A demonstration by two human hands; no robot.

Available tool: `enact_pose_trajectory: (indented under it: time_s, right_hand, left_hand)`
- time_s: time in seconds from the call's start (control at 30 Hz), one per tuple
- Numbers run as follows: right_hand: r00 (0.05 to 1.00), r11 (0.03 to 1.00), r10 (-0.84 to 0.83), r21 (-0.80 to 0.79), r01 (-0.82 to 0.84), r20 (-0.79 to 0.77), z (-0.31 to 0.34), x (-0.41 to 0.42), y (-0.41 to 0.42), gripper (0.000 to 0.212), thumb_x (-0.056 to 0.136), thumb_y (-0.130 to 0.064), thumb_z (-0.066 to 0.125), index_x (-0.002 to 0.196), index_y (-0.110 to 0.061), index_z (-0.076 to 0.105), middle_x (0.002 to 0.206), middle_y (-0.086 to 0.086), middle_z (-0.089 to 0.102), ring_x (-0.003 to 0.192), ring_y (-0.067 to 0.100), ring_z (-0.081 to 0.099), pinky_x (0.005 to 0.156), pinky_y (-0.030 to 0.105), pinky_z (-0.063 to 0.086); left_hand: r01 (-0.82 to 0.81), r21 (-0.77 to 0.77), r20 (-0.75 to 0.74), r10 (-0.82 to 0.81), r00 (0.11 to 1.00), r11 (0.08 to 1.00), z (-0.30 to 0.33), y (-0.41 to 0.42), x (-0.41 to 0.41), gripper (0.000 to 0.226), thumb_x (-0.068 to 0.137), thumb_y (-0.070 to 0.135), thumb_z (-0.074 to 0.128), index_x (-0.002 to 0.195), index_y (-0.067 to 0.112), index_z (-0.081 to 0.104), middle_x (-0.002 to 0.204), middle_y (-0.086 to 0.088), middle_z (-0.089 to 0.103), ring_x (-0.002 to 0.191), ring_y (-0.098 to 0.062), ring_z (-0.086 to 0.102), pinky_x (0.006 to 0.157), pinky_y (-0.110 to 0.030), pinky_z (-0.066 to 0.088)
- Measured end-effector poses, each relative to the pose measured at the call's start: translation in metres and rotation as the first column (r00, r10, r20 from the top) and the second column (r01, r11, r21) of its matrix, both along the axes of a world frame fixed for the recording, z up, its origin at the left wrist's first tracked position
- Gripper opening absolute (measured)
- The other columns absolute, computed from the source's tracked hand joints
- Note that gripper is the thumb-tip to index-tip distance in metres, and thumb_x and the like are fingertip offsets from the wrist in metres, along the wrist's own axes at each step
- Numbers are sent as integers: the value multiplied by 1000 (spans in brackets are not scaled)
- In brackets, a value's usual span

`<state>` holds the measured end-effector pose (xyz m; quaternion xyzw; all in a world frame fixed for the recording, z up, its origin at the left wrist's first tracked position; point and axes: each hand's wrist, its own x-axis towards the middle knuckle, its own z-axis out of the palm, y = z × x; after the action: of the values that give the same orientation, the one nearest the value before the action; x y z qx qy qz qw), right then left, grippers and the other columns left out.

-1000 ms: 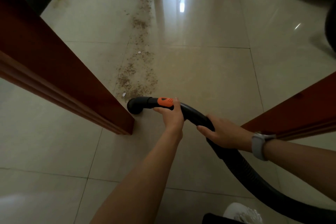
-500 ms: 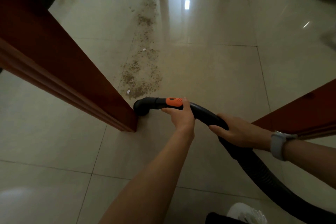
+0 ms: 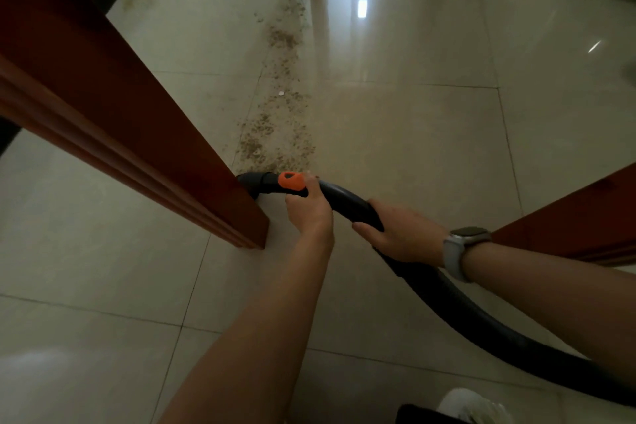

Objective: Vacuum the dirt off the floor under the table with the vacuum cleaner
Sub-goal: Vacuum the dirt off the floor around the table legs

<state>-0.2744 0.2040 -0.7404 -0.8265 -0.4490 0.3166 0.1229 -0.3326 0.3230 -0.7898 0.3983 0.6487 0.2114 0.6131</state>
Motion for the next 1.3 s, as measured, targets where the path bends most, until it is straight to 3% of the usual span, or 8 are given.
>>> enact_pose_trajectory:
  time_s: [0.1, 0.3, 0.47, 0.63, 0.77, 0.97, 1.1, 1.3]
  right_hand:
    - [999, 999, 42, 11, -43, 24, 4, -3, 19, 33, 99, -38, 43, 120, -12, 45, 85, -1, 48, 58, 5, 40, 48, 18, 27]
    - [983, 997, 66, 38, -74, 173, -1, 0, 34, 35, 97, -40, 45, 118, -12, 45, 99, 9, 62, 73, 23, 54, 63, 31, 41]
    - [955, 996, 32, 75, -56, 294, 2, -6, 20, 36, 98, -42, 42, 121, -14, 44, 96, 4, 61, 66, 17, 46, 55, 26, 33]
    - [972, 996, -48, 86, 28, 230, -4, -11, -24, 37, 97, -42, 43, 123, -16, 44, 80, -4, 48, 60, 14, 44, 48, 20, 31]
    - [947, 995, -49, 101, 17, 318, -7, -10, -50, 40, 95, -43, 45, 126, -19, 45, 85, -1, 58, 62, 17, 50, 47, 21, 28]
    - [888, 984, -48, 176, -37, 457, -13, -20, -45, 34, 78, -35, 74, 98, -10, 62, 61, 1, 60, 38, 17, 44, 37, 16, 13]
    - [958, 993, -57, 114, 25, 281, -6, -27, -31, 36, 94, -42, 47, 120, -17, 46, 93, 2, 62, 75, 23, 61, 58, 28, 38]
    - [977, 982, -191, -16, 190, -96, -4, -33, -42, 28, 92, -33, 54, 107, -15, 39, 74, -2, 48, 61, 16, 50, 50, 22, 36]
  left_hand:
    - [-44, 4, 35, 44, 998, 999, 5, 15, -5, 52, 96, 42, 48, 130, 3, 42, 113, -10, 55, 101, -26, 57, 92, -44, 51]
    - [-60, -39, 163, 66, 984, 997, 12, 28, -8, 51, 100, 37, 42, 138, 3, 37, 129, -15, 52, 112, -31, 56, 77, -35, 52]
    - [34, -88, 220, -14, 975, 996, 25, 22, -3, 41, 102, 32, 38, 133, 5, 37, 110, -11, 53, 103, -28, 55, 78, -37, 50]
    - [162, -129, 147, -142, 979, 978, 17, -12, 4, 44, 100, 35, 37, 130, 3, 39, 113, -13, 53, 101, -28, 56, 82, -41, 53]
    - [173, -129, 89, -163, 983, 976, 12, -33, 10, 45, 98, 33, 37, 131, 2, 41, 116, -15, 55, 102, -31, 57, 92, -47, 51]
    - [137, -129, 75, -128, 989, 982, 12, -26, 7, 44, 99, 32, 33, 130, 2, 40, 107, -13, 51, 103, -32, 55, 94, -47, 49]
    - [134, -93, 29, -132, 991, 987, 10, -14, 2, 47, 100, 31, 29, 134, 0, 36, 119, -20, 52, 101, -31, 53, 84, -41, 46]
    - [323, -60, 3, -323, 946, 945, 11, -31, 5, 44, 101, 30, 28, 131, 0, 34, 96, -11, 48, 93, -27, 50, 83, -40, 45]
